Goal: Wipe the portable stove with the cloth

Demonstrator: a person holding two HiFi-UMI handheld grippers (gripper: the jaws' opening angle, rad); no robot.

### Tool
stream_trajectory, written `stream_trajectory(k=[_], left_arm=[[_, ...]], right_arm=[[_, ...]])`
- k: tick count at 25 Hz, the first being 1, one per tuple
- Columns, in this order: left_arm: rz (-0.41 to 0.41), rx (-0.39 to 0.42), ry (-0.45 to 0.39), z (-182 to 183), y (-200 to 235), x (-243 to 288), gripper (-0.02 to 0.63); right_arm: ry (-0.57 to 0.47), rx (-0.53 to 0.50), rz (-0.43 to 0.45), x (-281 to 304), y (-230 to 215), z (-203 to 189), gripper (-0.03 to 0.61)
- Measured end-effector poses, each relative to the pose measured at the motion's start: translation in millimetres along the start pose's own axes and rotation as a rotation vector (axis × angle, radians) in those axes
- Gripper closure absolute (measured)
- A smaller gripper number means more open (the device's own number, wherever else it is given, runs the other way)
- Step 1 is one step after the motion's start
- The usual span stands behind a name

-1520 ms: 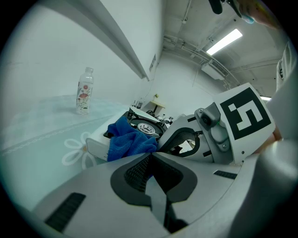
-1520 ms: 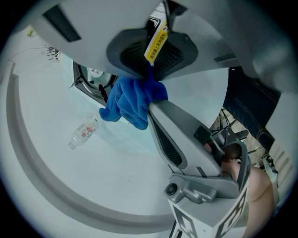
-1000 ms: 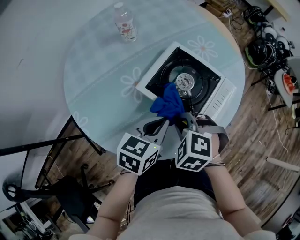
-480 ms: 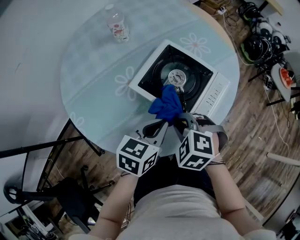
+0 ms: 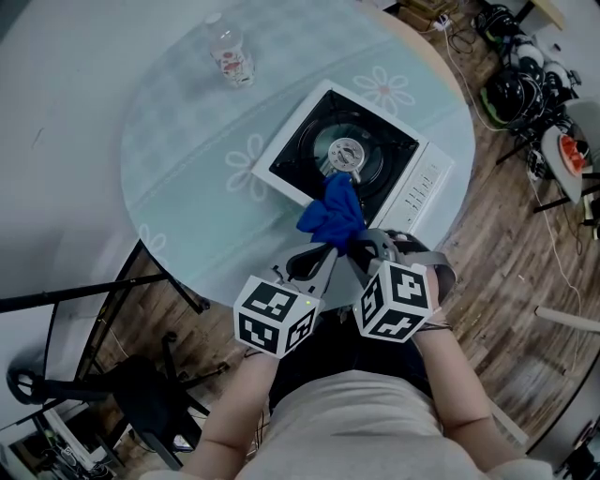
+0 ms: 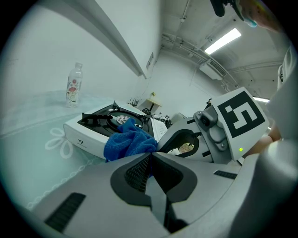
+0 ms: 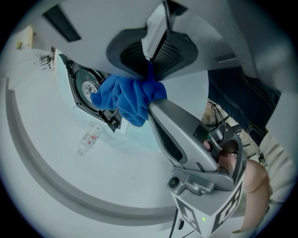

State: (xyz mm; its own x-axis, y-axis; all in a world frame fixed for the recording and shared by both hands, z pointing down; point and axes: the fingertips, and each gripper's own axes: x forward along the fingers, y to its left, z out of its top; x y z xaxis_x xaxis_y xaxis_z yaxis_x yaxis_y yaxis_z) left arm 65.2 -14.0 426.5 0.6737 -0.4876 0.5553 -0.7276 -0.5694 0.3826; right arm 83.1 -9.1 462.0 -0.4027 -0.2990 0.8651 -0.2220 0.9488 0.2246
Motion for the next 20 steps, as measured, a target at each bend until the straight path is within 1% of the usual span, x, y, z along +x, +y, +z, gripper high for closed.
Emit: stream_trajectory(k=[8, 15, 20], left_arm=[[-0.003, 0.002, -0.001, -1.7, -14.5, 4.4, 0.591], [-0.034, 0.017, 0.002, 0.9, -33.0, 14.5, 0.591], [-0.044, 0.021, -0.005, 4.5, -38.8, 17.4, 0.591]], right_arm=[[-0.014, 0.008, 0.006, -5.4, 3.4, -8.1, 0.523], [-0.026, 0.003, 0.019, -9.5, 1.8, -10.5, 0.523], [-0.038, 0.035, 0.036, -17.4, 1.9, -21.5, 0.523]])
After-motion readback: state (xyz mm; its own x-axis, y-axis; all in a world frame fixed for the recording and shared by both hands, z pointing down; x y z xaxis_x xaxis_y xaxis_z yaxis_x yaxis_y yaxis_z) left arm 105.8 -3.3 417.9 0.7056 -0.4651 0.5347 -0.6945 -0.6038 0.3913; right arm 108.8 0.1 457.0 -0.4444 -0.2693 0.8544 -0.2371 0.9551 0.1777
